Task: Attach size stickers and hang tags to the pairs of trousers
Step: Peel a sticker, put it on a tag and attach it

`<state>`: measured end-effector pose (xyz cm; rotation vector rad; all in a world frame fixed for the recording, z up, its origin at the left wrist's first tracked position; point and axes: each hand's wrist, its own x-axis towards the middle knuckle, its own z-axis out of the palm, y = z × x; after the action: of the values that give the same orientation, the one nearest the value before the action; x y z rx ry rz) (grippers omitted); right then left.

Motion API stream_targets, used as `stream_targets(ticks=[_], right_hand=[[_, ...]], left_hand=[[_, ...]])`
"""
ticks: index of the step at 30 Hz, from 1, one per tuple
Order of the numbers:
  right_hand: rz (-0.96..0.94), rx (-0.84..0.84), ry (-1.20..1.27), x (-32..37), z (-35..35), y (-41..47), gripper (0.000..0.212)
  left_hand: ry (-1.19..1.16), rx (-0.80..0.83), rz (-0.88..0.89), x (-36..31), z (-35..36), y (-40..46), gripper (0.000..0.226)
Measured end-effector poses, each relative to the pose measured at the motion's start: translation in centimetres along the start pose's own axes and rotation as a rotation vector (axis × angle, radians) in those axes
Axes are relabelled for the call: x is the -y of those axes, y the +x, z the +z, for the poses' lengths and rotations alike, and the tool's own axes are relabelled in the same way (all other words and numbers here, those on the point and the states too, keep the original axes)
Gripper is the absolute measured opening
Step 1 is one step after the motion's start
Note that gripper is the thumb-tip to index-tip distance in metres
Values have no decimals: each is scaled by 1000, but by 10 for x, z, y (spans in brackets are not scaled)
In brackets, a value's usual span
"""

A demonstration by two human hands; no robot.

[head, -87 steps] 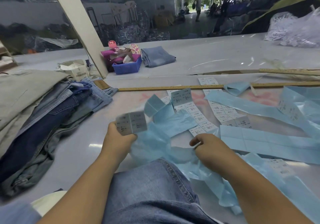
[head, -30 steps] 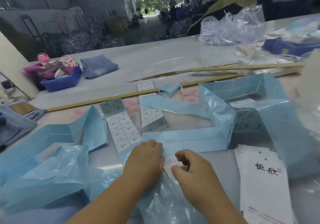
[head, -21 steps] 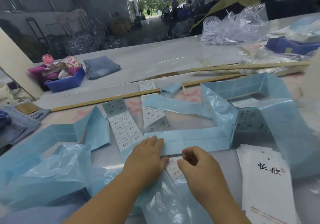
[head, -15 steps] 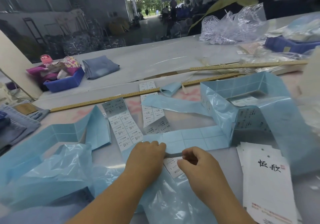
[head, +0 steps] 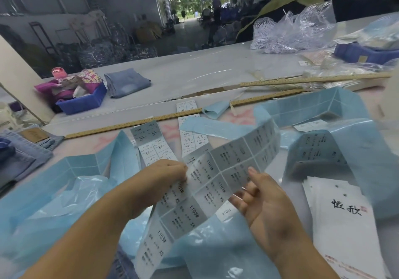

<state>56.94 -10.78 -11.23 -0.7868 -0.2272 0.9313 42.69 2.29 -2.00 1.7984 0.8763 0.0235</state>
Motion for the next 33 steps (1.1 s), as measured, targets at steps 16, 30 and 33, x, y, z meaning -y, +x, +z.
stream_targets(ticks=[16, 30, 33], right_hand=[[-81, -128, -240, -2, -3, 1, 33], [36, -52, -210, 4, 4, -4, 18], [175, 130, -298, 3, 10, -9, 19]], left_hand=[[51, 49, -93, 14, -8, 10, 12], [-282, -72, 128, 17, 3, 17, 5], [-417, -236, 200, 17, 10, 23, 24]])
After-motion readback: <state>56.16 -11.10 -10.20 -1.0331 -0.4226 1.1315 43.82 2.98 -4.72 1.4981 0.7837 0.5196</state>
